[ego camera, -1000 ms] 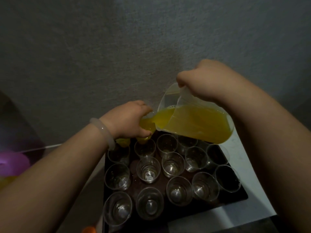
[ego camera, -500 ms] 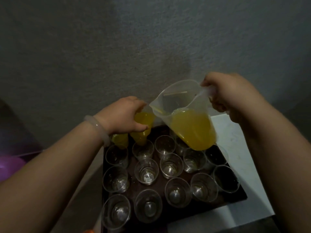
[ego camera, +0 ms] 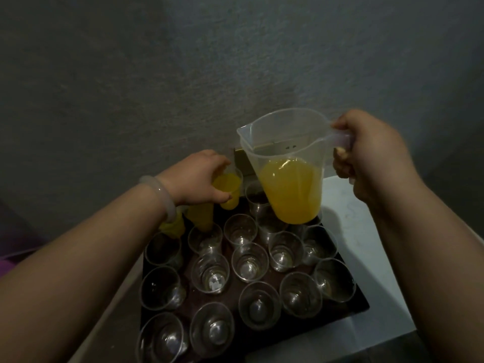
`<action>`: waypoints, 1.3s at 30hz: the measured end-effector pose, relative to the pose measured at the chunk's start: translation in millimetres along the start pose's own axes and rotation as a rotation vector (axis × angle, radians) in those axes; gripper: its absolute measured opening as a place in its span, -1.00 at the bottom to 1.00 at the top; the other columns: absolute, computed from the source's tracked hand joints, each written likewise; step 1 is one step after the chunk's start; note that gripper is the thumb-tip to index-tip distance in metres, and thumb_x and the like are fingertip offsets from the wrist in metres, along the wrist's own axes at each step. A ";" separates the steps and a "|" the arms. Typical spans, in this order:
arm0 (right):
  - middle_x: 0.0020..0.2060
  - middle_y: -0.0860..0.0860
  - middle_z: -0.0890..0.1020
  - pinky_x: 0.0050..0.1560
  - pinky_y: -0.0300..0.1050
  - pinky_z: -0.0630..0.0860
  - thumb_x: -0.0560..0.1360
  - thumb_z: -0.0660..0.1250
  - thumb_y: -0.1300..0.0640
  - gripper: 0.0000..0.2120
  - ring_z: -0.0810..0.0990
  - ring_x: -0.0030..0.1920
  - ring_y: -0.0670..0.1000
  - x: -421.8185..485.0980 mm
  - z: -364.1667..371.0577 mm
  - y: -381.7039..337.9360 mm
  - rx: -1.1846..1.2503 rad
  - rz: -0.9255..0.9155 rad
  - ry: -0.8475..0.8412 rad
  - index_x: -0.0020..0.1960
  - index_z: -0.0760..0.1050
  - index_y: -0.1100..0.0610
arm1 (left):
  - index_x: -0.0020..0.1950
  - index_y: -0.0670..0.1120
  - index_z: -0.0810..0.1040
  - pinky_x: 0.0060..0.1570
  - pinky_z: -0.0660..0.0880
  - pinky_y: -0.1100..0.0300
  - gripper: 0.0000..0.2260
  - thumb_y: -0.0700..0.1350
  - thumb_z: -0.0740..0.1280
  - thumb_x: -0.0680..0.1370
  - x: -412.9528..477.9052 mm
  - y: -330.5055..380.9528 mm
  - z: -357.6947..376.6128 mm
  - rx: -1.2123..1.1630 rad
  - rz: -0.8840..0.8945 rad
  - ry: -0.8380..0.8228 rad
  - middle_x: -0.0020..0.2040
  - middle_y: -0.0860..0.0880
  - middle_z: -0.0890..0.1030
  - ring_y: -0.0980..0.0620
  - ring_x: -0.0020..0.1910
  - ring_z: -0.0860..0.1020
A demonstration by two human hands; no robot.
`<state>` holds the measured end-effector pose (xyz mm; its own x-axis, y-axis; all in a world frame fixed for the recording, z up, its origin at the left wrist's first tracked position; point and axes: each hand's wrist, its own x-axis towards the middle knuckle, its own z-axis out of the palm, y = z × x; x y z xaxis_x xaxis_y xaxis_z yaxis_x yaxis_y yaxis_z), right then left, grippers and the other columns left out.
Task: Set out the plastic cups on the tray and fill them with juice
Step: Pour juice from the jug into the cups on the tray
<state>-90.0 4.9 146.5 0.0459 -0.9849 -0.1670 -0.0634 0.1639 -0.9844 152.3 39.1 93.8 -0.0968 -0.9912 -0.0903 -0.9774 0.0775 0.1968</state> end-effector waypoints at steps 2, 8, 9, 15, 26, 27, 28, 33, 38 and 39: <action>-0.64 -0.06 0.30 -0.56 -0.33 0.17 0.47 0.23 0.07 -0.73 0.23 -0.61 -0.07 1.8 -2.5 0.4 -0.006 -0.003 0.008 -0.39 0.32 0.08 | 0.38 -0.09 0.39 0.08 0.35 0.26 -0.37 0.05 0.50 0.39 4.7 3.0 0.4 0.007 0.010 -0.003 0.21 -0.09 0.46 -0.04 0.16 0.47; -0.63 -0.04 0.28 -0.57 -0.29 0.14 0.46 0.23 0.10 -0.68 0.20 -0.61 -0.06 7.5 -9.0 4.4 0.036 -0.014 0.022 -0.45 0.27 0.07 | 0.43 -0.06 0.34 0.06 0.33 0.31 -0.35 0.04 0.48 0.40 17.1 5.2 11.5 0.043 0.005 -0.079 0.24 -0.04 0.41 0.00 0.19 0.44; -0.63 -0.04 0.27 -0.57 -0.29 0.13 0.46 0.23 0.11 -0.67 0.20 -0.61 -0.07 8.4 -9.8 5.2 0.062 -0.014 0.022 -0.45 0.27 0.08 | 0.44 -0.06 0.32 0.05 0.31 0.33 -0.34 0.04 0.48 0.40 18.7 4.7 14.9 0.051 0.005 -0.094 0.25 -0.04 0.40 0.00 0.20 0.43; -0.63 -0.05 0.28 -0.59 -0.30 0.13 0.48 0.22 0.11 -0.69 0.19 -0.62 -0.08 12.0 -11.0 12.5 0.055 -0.020 0.005 -0.42 0.29 0.08 | 0.44 -0.03 0.30 0.07 0.31 0.29 -0.36 0.04 0.46 0.43 25.5 0.5 30.6 0.110 0.013 -0.192 0.30 -0.02 0.37 0.01 0.24 0.40; -0.65 -0.05 0.30 -0.62 -0.29 0.16 0.49 0.23 0.14 -0.59 0.21 -0.65 -0.10 7.9 0.0 23.8 0.159 -0.004 -0.029 -0.53 0.30 0.04 | 0.45 -0.01 0.31 0.24 0.41 0.08 -0.35 0.06 0.45 0.42 34.4 -5.9 54.9 0.273 0.112 -0.272 0.39 -0.04 0.36 -0.05 0.32 0.38; -0.65 -0.06 0.31 -0.62 -0.31 0.16 0.49 0.23 0.14 -0.58 0.22 -0.65 -0.11 7.2 0.8 23.8 0.168 -0.005 -0.040 -0.55 0.31 0.04 | 0.46 -0.01 0.29 0.25 0.41 0.08 -0.34 0.05 0.45 0.42 34.8 -6.2 55.0 0.279 0.109 -0.279 0.40 -0.05 0.35 -0.05 0.33 0.37; -0.66 -0.06 0.31 -0.62 -0.33 0.16 0.49 0.22 0.14 -0.56 0.22 -0.66 -0.11 6.7 1.2 23.8 0.173 -0.007 -0.047 -0.56 0.31 0.03 | 0.47 -0.02 0.28 0.26 0.40 0.09 -0.33 0.04 0.45 0.42 35.6 -6.8 55.2 0.287 0.108 -0.284 0.41 -0.05 0.34 -0.05 0.34 0.37; -0.66 -0.07 0.33 -0.62 -0.32 0.18 0.49 0.23 0.14 -0.50 0.25 -0.65 -0.12 7.7 -1.0 24.8 0.172 -0.023 -0.033 -0.64 0.34 0.05 | 0.52 -0.03 0.19 0.29 0.37 0.12 -0.29 -0.02 0.44 0.45 37.0 -9.0 54.6 0.300 0.072 -0.325 0.44 -0.06 0.30 -0.05 0.36 0.37; -0.63 -0.08 0.34 -0.58 -0.29 0.19 0.48 0.24 0.11 -0.54 0.27 -0.62 -0.11 9.7 -6.7 25.1 0.144 -0.041 -0.008 -0.60 0.36 0.05 | 0.53 -0.02 0.18 0.28 0.31 0.19 -0.30 -0.04 0.42 0.46 32.4 -7.8 53.2 0.232 0.031 -0.322 0.45 -0.04 0.29 -0.03 0.36 0.35; -0.63 -0.07 0.35 -0.56 -0.27 0.20 0.47 0.24 0.10 -0.55 0.27 -0.61 -0.11 9.6 -7.7 25.5 0.132 -0.051 -0.006 -0.60 0.37 0.05 | 0.52 -0.02 0.19 0.26 0.32 0.20 -0.32 -0.04 0.41 0.47 30.7 -6.5 51.7 0.207 0.019 -0.309 0.45 -0.04 0.30 -0.02 0.36 0.35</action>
<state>-98.8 -0.7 120.2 0.0522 -0.9918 -0.1168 0.0712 0.1204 -0.9902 146.0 13.7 39.3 -0.1367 -0.9126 -0.3854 -0.9891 0.1470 0.0028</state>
